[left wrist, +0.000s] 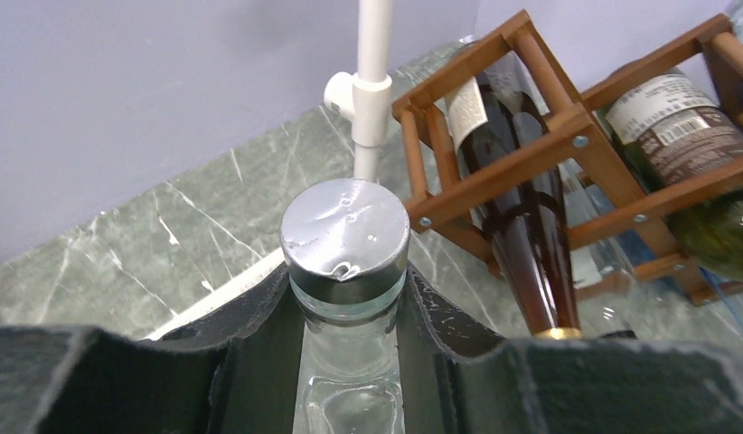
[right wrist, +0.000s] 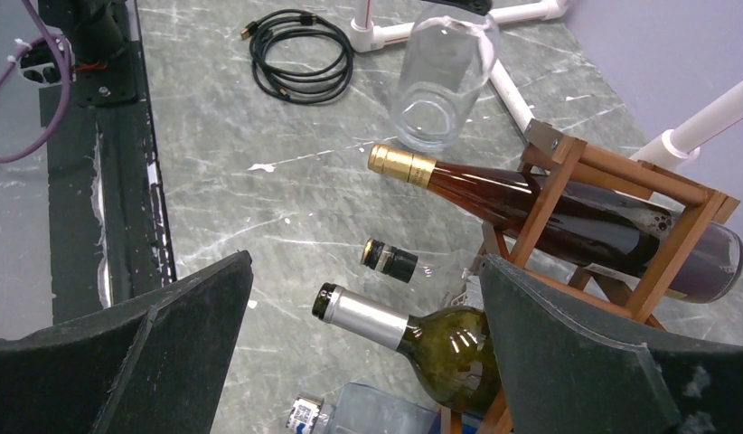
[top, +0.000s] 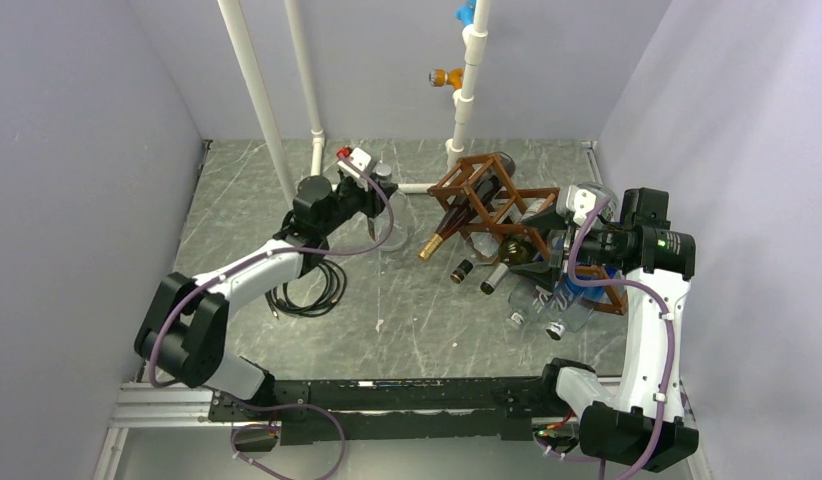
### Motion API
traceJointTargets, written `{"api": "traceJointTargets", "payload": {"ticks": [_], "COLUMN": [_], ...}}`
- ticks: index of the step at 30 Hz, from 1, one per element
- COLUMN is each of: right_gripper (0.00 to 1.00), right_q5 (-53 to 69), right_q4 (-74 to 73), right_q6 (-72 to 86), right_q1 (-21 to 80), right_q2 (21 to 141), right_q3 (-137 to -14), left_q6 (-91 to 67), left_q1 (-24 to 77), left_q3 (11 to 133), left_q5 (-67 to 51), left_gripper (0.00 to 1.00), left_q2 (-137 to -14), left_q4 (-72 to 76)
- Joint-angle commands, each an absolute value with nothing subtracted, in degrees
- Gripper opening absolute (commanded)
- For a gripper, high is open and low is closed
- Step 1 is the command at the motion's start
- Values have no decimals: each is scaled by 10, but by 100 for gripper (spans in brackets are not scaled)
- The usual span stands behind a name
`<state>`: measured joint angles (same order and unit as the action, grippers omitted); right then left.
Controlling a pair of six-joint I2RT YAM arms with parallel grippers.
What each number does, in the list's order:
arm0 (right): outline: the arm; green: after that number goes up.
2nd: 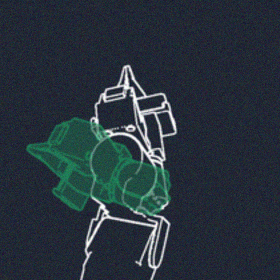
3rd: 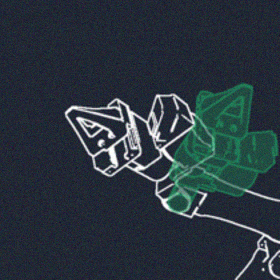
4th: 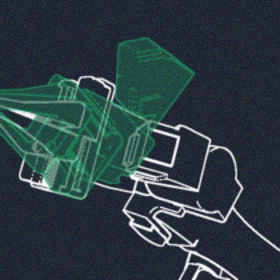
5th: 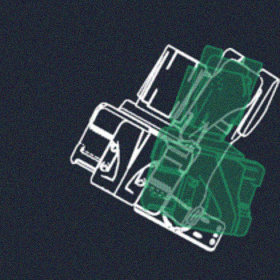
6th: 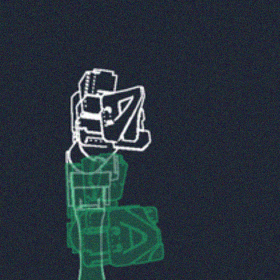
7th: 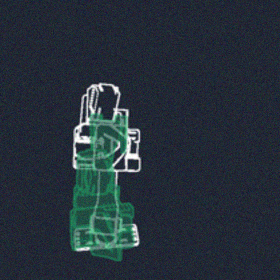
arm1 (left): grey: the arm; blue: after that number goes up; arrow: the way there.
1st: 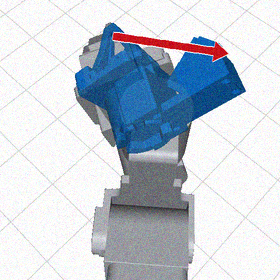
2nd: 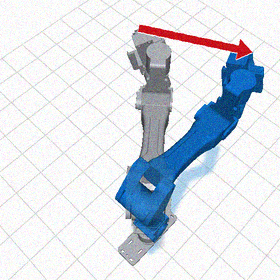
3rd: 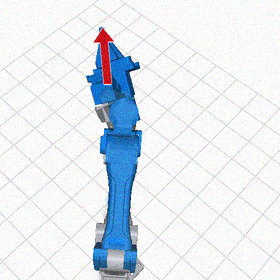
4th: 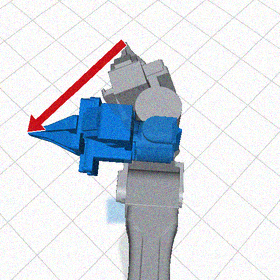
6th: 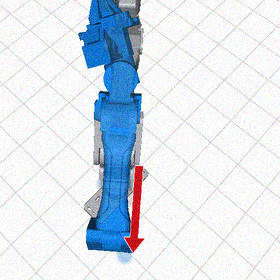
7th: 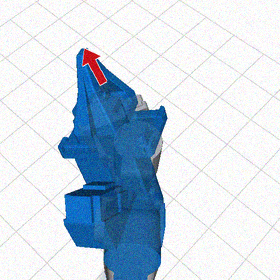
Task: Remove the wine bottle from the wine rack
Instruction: Place the wine bottle at the center of the board.
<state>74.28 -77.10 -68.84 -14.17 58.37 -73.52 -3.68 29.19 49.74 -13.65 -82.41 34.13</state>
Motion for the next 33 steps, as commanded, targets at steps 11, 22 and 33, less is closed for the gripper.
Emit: {"api": "traceJointTargets", "payload": {"ticks": [11, 22, 33], "right_gripper": [99, 99, 99], "right_q5": [770, 767, 765], "right_q4": [-769, -765, -761], "right_q6": [-705, -703, -700], "right_q1": [-145, -145, -145], "right_q2": [579, 581, 579], "right_q3": [-734, -730, -727], "left_q6": [20, 22, 22], "left_q1": [269, 264, 263], "left_q3": [662, 690, 688], "left_q5": [-110, -101, -96], "left_gripper": [0, 0, 0], "left_q2": [-934, -994, -1027], "left_q4": [500, 533, 579]}}
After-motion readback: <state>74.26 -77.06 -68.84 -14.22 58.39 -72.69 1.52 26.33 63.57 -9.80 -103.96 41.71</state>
